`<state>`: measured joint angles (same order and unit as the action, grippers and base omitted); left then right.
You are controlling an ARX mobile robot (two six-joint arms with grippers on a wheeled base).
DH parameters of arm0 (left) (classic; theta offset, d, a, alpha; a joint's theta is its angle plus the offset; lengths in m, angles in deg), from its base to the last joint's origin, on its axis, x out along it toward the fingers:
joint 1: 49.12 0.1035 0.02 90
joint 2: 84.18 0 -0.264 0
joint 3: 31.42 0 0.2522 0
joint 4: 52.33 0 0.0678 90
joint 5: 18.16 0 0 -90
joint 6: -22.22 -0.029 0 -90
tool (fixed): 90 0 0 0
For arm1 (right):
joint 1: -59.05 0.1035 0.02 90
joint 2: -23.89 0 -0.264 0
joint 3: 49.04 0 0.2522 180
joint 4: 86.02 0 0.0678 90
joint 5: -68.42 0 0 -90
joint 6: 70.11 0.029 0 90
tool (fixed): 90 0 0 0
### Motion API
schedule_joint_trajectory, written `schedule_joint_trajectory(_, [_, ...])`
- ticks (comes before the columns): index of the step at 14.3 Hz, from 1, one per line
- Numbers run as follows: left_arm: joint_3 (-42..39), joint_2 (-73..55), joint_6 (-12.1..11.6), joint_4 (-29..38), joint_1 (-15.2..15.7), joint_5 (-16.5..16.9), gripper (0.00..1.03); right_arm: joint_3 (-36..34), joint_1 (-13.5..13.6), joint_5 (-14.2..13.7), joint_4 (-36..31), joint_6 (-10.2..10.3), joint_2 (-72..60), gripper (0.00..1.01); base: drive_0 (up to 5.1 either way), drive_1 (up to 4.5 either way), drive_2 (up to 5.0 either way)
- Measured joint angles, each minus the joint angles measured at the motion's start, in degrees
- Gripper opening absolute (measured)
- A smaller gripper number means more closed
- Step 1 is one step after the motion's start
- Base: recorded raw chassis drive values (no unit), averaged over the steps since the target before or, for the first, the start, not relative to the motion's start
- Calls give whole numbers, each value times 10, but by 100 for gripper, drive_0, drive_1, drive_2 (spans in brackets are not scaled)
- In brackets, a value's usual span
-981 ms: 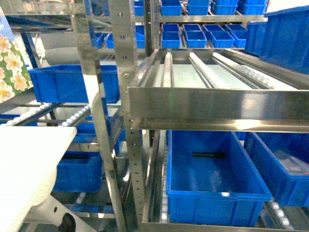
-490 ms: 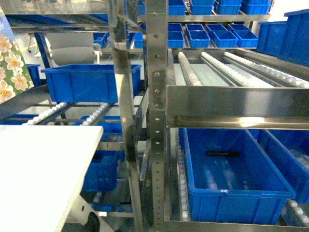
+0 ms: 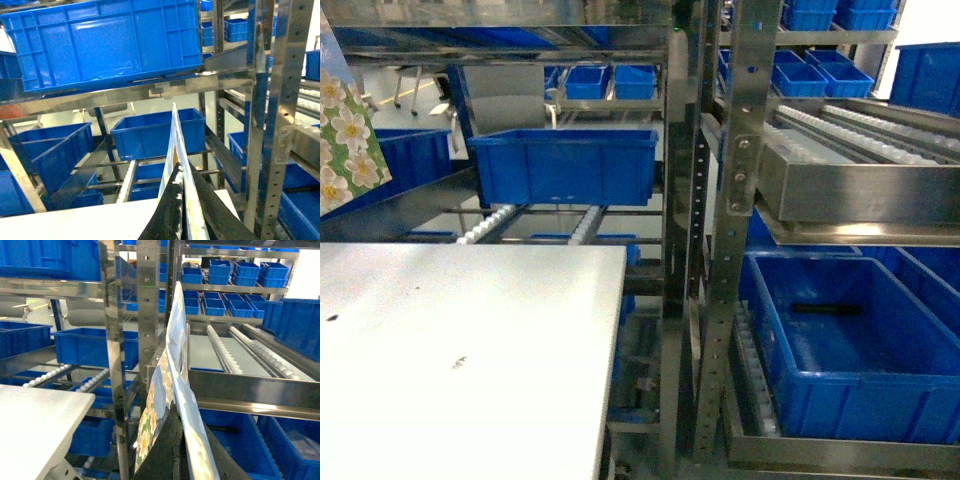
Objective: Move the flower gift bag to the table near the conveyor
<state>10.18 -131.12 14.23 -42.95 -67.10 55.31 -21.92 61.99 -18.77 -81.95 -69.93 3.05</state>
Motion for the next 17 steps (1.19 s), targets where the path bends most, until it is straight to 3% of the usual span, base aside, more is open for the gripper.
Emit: schedule_joint_trajectory(17, [0,0,0,0,1,-1,2,0,0,0,0,0,0,2,-496,237,256])
